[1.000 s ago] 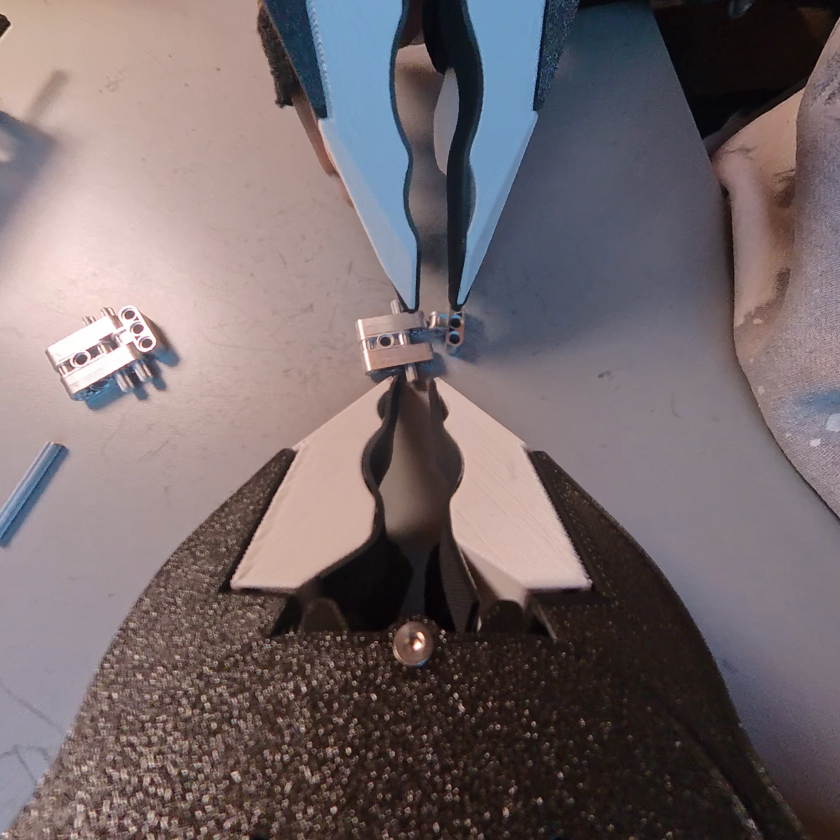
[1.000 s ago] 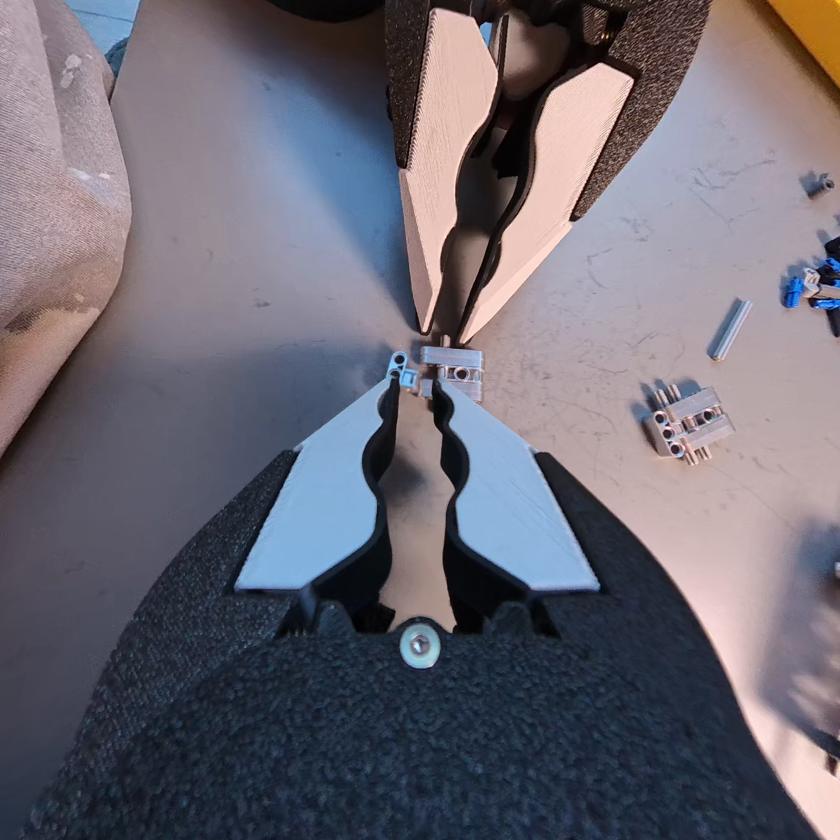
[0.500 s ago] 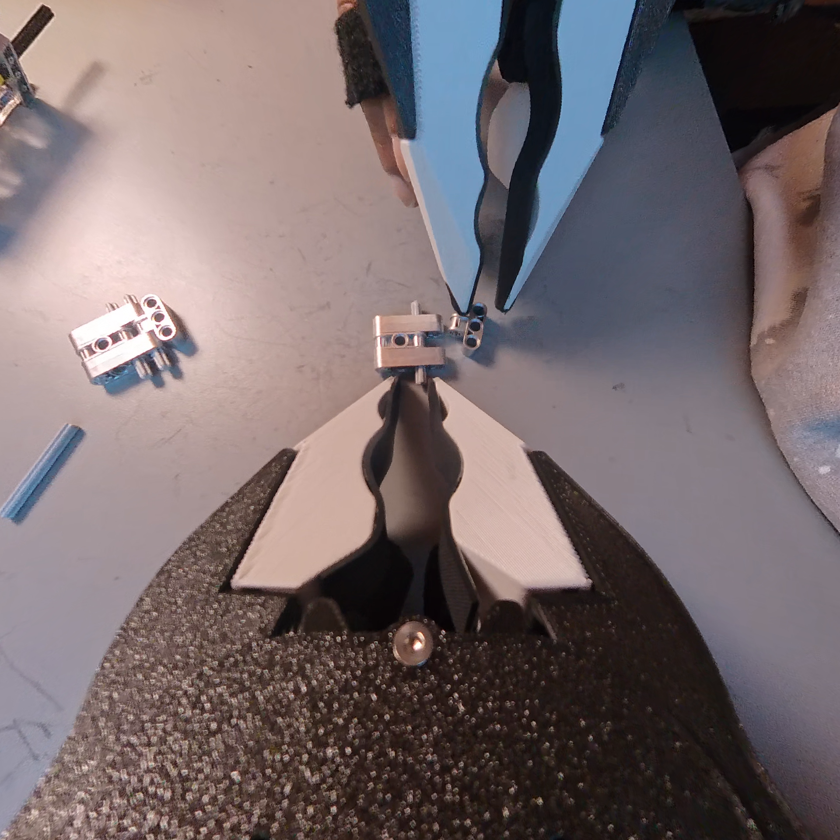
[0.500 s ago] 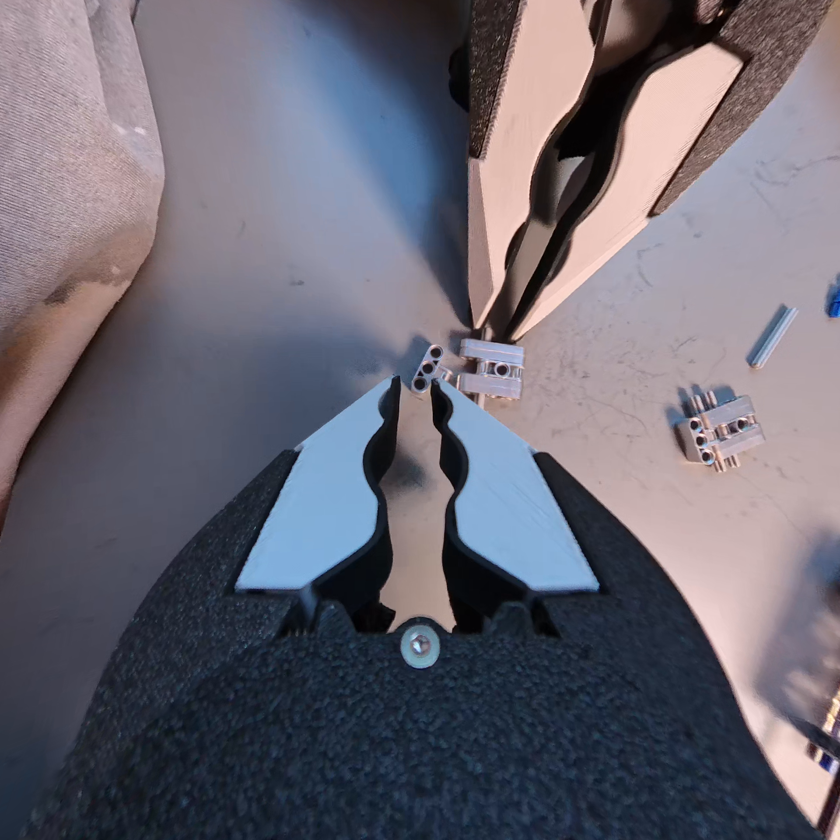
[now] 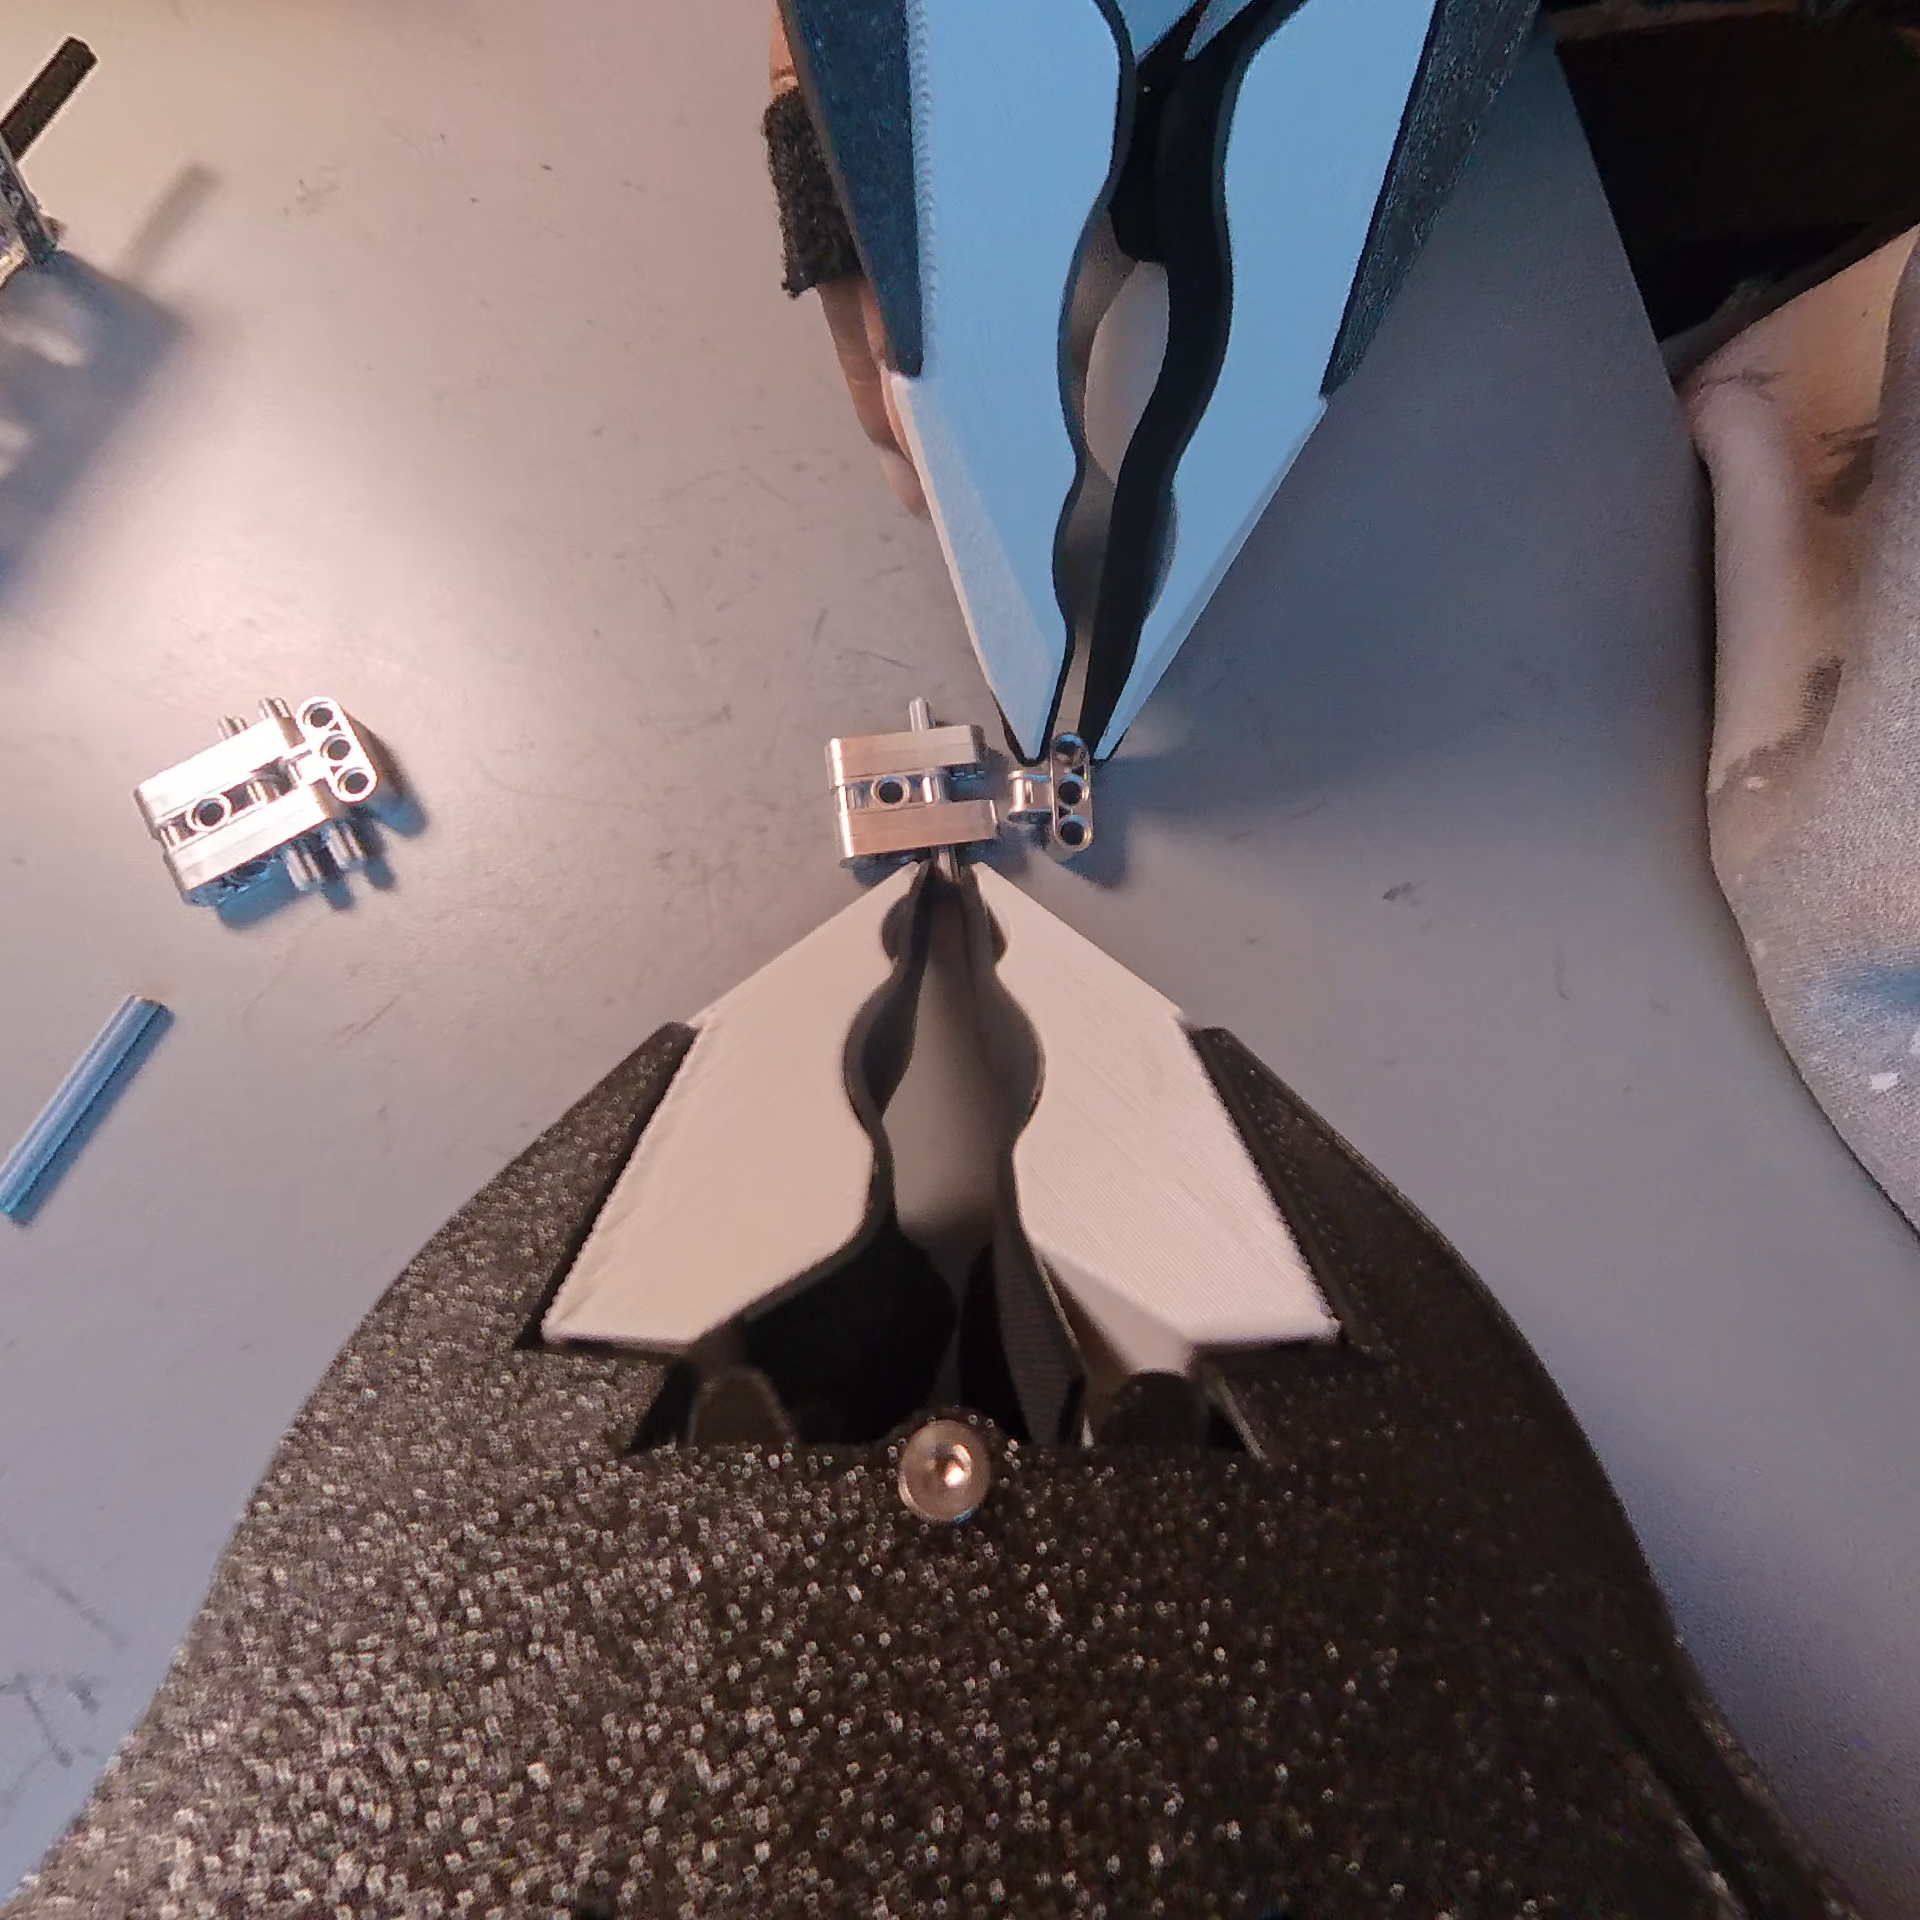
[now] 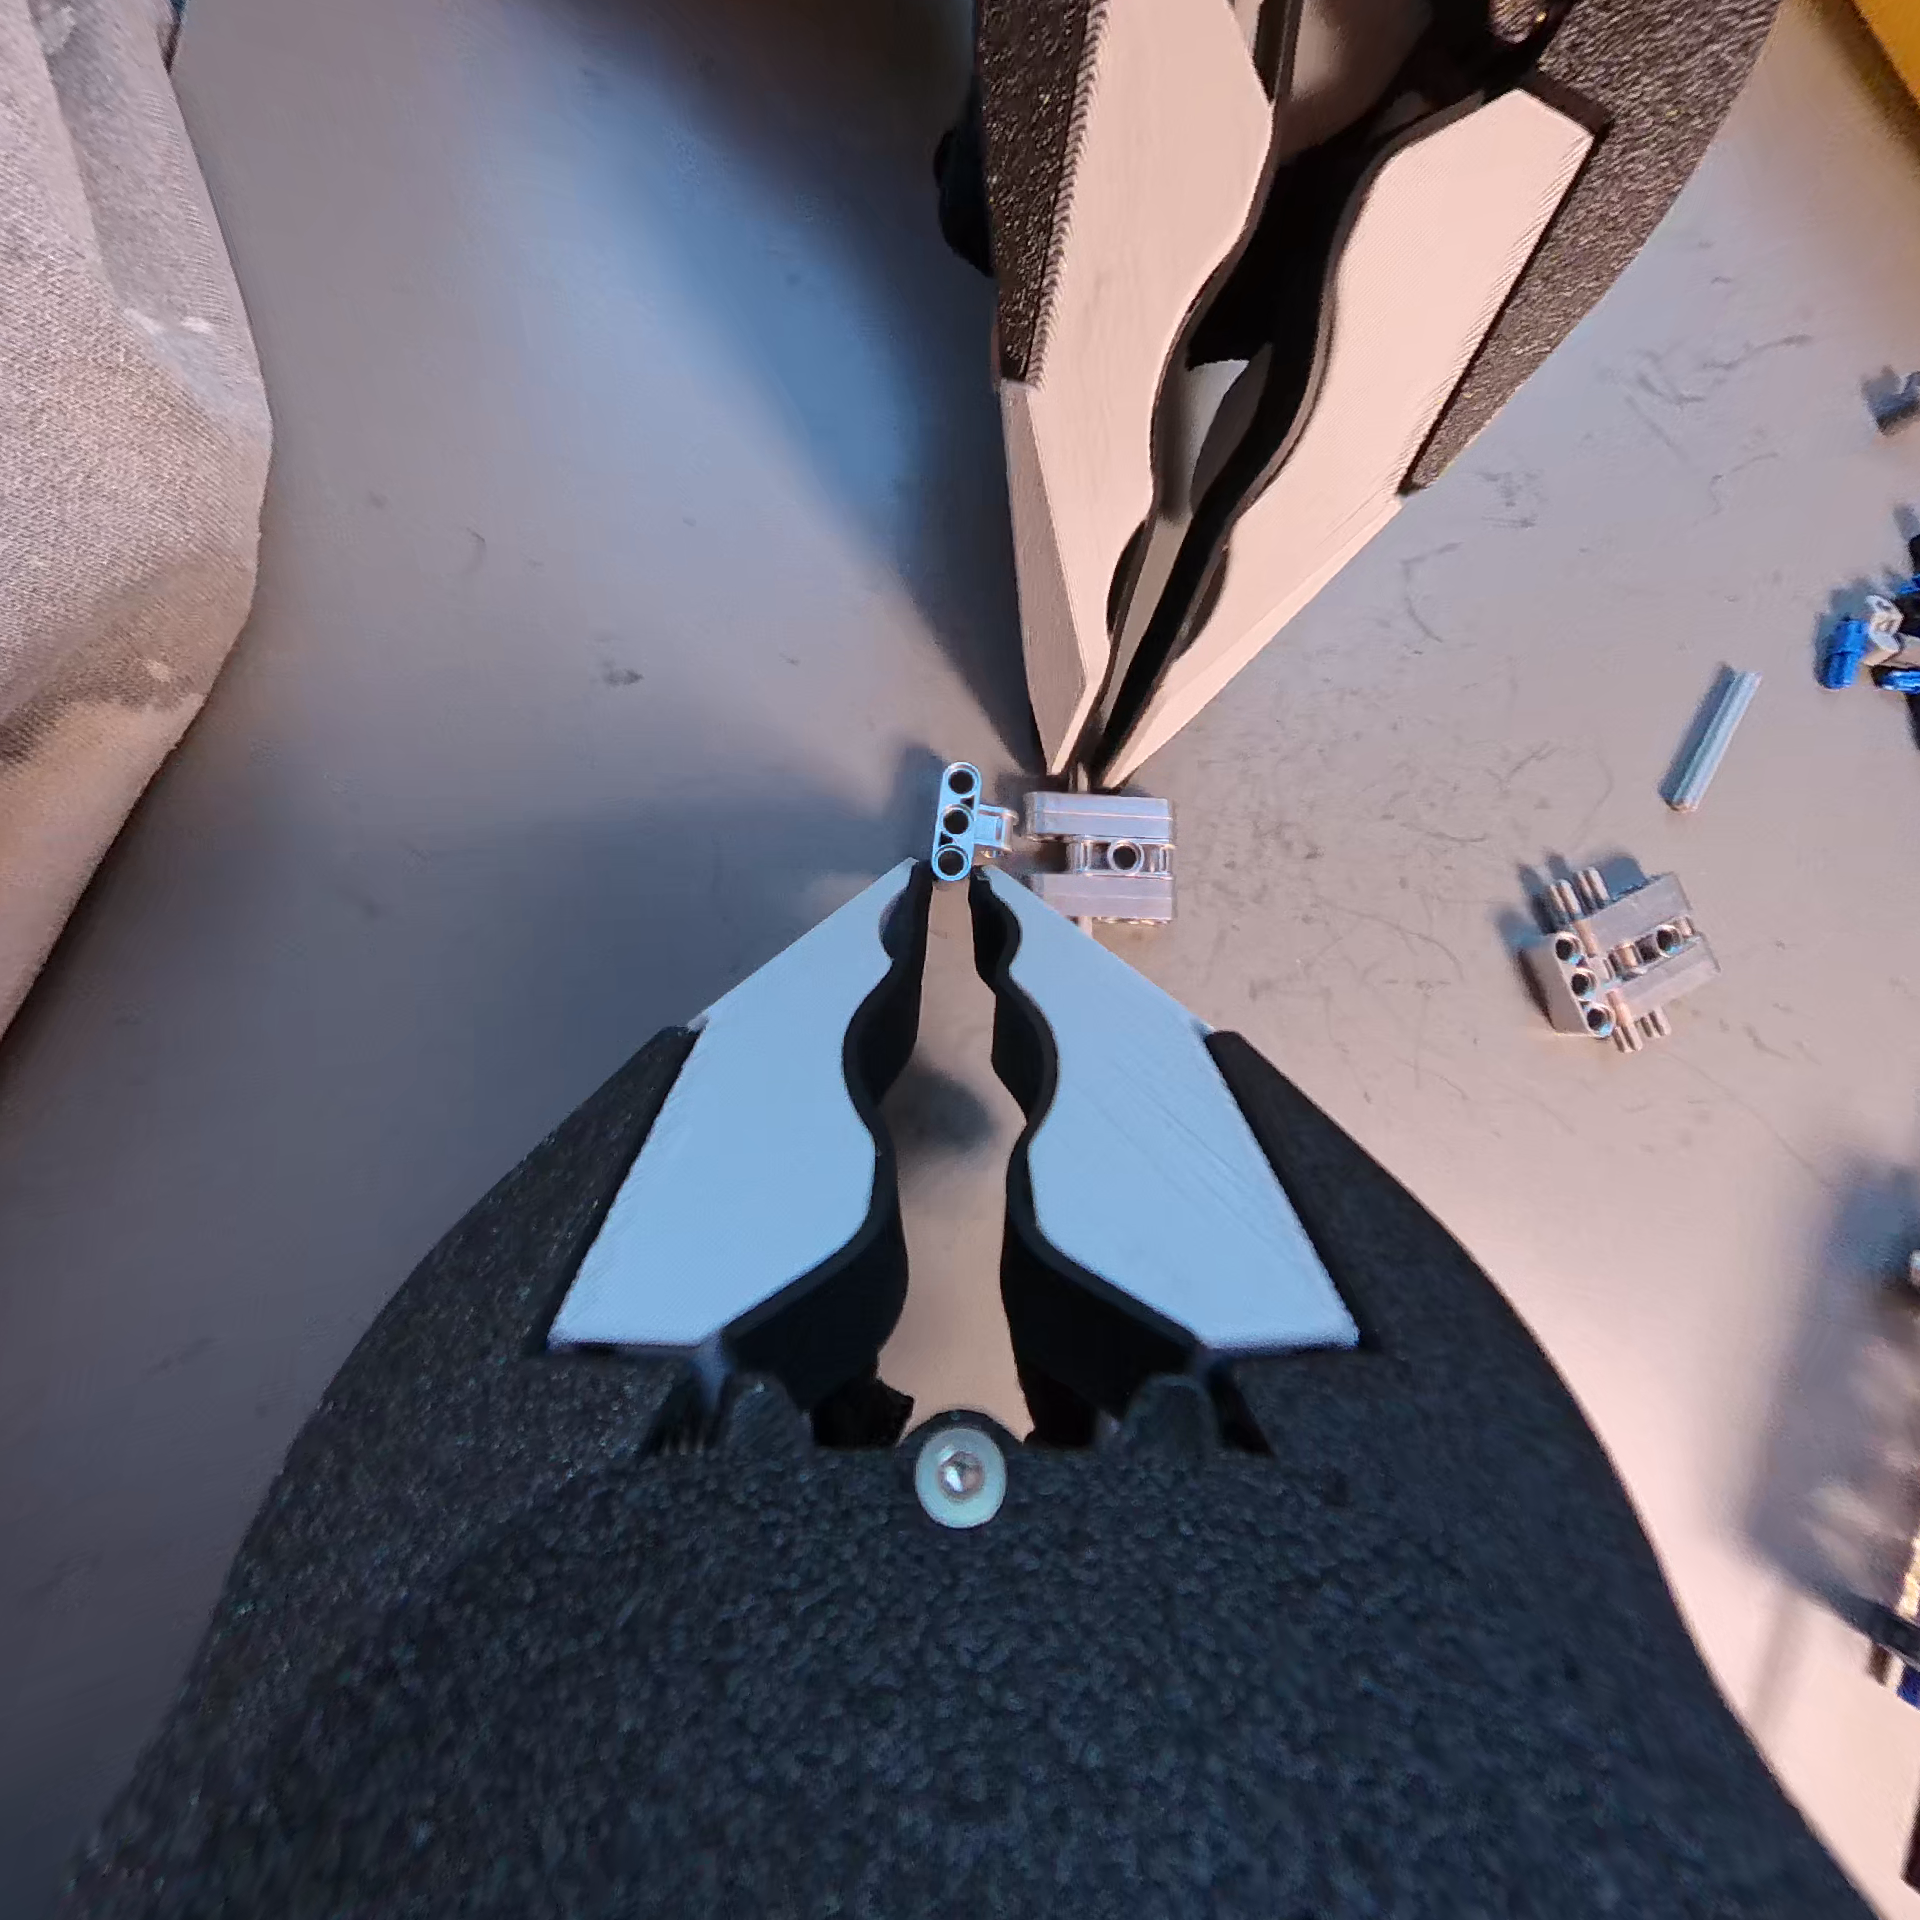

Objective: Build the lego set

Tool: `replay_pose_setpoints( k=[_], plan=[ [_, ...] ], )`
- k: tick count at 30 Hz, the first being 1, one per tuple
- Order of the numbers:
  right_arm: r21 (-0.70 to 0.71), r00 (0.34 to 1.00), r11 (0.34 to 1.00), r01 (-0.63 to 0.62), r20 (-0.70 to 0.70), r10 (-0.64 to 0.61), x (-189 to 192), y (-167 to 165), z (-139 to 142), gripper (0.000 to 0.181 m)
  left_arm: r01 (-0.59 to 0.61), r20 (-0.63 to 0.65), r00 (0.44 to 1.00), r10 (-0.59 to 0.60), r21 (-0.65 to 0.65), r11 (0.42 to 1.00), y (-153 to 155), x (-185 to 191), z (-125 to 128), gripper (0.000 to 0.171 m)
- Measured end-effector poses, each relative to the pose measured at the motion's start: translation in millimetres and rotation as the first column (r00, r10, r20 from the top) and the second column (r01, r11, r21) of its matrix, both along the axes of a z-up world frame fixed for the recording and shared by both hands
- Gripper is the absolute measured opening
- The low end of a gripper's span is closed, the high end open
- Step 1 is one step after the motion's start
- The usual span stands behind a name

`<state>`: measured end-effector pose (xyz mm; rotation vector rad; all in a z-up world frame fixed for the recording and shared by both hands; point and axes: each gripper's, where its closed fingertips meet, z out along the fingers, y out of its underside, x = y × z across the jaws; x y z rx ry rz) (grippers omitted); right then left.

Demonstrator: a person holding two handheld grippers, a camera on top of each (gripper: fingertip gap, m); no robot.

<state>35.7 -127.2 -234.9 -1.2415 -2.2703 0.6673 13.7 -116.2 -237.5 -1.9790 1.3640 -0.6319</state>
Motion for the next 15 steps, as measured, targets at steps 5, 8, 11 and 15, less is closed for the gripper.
replay_pose_setpoints(
  k=[5, 8, 11, 15],
  plan=[
    [0.005, 1.0, 1.0, 0.005, 0.005, -0.005, -0.2, 0.5, -0.9, 0.005, 0.001, -0.009, 1.0, -0.001, 0.01, 1.0, -0.1, 0.8, -0.1, 0.003],
    [0.012, 1.0, 1.0, 0.012, 0.012, -0.012, 0.6, 3.7, 0.0, 0.005, 0.002, -0.013, 1.0, -0.002, 0.012, 1.0, -0.2, 0.6, -0.1, 0.003],
    [0.01, 1.0, 1.0, 0.017, 0.015, -0.017, 2.3, 6.2, 0.4, 0.001, 0.002, -0.012, 1.0, -0.002, 0.01, 1.0, -0.3, 0.1, -0.2, 0.003],
    [0.005, 1.0, 1.0, 0.018, 0.016, -0.018, 2.9, 6.2, 0.8, 0.0, 0.002, -0.008, 1.0, -0.002, 0.002, 1.0, -0.6, -0.3, -0.2, 0.003]
  ],
)
